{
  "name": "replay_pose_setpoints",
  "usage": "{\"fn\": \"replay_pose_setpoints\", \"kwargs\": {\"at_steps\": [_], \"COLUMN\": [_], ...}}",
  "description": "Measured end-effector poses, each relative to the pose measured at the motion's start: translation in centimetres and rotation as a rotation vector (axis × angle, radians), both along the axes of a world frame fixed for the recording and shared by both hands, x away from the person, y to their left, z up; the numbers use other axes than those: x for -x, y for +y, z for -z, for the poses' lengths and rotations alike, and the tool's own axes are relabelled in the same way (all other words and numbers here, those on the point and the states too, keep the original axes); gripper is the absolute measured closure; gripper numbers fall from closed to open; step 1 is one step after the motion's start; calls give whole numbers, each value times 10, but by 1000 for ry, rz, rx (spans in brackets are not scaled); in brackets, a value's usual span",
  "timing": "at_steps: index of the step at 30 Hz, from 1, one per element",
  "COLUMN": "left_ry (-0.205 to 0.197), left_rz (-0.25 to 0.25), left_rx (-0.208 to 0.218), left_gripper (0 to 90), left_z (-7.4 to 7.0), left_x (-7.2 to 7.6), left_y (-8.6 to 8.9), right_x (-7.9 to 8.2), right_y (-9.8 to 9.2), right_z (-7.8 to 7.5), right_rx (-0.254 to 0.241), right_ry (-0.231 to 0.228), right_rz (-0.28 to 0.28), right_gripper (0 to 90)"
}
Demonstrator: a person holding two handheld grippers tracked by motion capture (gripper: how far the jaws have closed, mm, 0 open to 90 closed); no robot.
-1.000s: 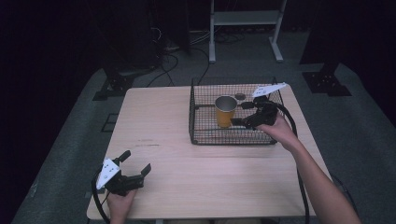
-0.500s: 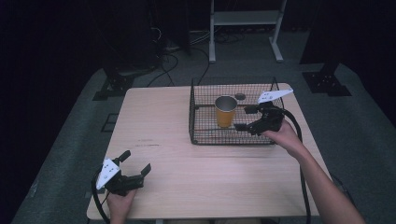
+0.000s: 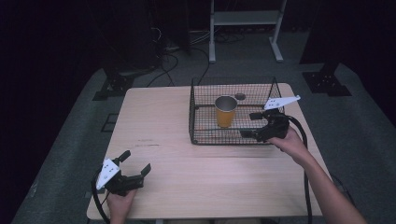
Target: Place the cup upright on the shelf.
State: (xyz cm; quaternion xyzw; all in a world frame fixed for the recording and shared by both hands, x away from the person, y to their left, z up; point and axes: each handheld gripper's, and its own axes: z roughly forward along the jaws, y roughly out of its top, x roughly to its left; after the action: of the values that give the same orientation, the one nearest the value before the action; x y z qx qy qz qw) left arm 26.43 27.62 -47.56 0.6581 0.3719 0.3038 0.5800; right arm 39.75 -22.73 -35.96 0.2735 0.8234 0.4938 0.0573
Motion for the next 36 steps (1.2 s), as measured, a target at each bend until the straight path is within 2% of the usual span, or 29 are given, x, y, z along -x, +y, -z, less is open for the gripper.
{"fn": "replay_pose_setpoints", "kwargs": {"at_steps": [36], "left_ry": [0], "left_rz": [0], "left_rx": [-6], "left_gripper": [23], "left_z": [0], "left_x": [0], "left_y": [-1], "right_x": [36], "right_y": [-33], "right_z": [27], "right_rx": [-34], "right_ry": [21], "right_rz": [25], "right_gripper": [53]}}
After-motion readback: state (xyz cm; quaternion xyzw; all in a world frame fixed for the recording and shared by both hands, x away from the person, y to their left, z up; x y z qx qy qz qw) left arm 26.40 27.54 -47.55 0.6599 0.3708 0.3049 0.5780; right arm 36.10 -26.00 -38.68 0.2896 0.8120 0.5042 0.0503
